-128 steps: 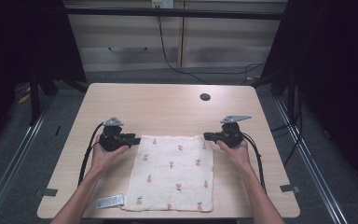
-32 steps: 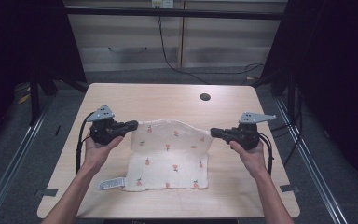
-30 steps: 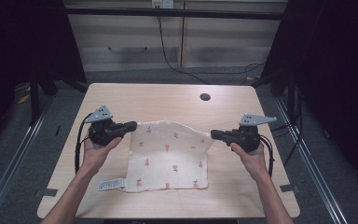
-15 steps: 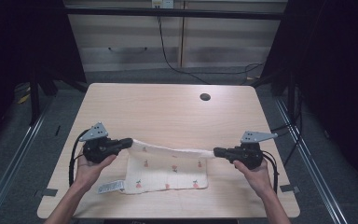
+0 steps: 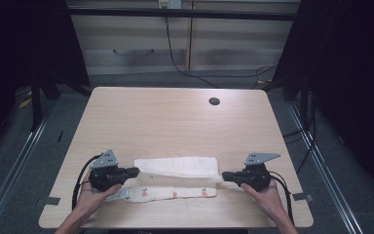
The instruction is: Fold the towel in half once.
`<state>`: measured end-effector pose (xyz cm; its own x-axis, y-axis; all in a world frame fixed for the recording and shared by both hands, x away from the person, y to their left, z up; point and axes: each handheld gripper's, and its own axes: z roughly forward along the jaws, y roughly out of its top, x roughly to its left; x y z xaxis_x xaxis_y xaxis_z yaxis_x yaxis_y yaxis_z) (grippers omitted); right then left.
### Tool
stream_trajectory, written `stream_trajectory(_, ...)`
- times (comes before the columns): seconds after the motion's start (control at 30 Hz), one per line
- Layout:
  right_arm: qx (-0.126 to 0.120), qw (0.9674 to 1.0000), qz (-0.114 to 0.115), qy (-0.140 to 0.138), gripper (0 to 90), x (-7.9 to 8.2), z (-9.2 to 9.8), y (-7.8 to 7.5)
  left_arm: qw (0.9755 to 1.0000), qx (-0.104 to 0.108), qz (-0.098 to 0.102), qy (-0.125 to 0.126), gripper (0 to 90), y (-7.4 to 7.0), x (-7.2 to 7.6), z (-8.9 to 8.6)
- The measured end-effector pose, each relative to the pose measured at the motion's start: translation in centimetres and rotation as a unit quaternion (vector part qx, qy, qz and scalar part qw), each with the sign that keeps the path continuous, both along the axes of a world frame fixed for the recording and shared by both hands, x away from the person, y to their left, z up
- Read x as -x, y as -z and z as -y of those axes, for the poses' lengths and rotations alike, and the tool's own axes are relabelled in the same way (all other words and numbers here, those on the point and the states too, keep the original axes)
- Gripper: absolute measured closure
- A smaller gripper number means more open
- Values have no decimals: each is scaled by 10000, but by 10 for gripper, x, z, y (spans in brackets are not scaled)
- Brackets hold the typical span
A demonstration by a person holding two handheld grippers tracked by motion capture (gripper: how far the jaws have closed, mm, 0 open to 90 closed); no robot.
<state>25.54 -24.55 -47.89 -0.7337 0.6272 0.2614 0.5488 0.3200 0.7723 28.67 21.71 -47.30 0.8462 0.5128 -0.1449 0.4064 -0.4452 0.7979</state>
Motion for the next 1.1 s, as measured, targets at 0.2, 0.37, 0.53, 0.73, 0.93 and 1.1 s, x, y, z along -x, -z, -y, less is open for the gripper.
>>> stream_trajectory(0.2, 77, 9999, -22, -76, 882, 7, -2, 2, 9999, 8, -81, 121, 859, 4, 5, 1)
stream_trajectory(0.37, 137, 9997, -100, -175, 835, 9, -4, 6, 9999, -3, -86, 91, 822, 5, 8, -1)
stream_trajectory(0.53, 70, 9998, -119, -130, 746, 9, -4, 4, 9999, 70, -99, -28, 769, 4, 5, -4)
stream_trajectory(0.73, -15, 9999, -79, -73, 675, 7, -4, -1, 9997, -22, -159, -167, 732, 8, -7, -4)
stream_trajectory(0.93, -3, 10000, 37, 37, 715, -8, -6, -6, 9993, -46, -289, -227, 726, 14, -22, 4)
stream_trajectory(1.1, 173, 9998, 40, 65, 755, -34, -14, -2, 9990, -280, -313, -139, 761, 21, -26, 12)
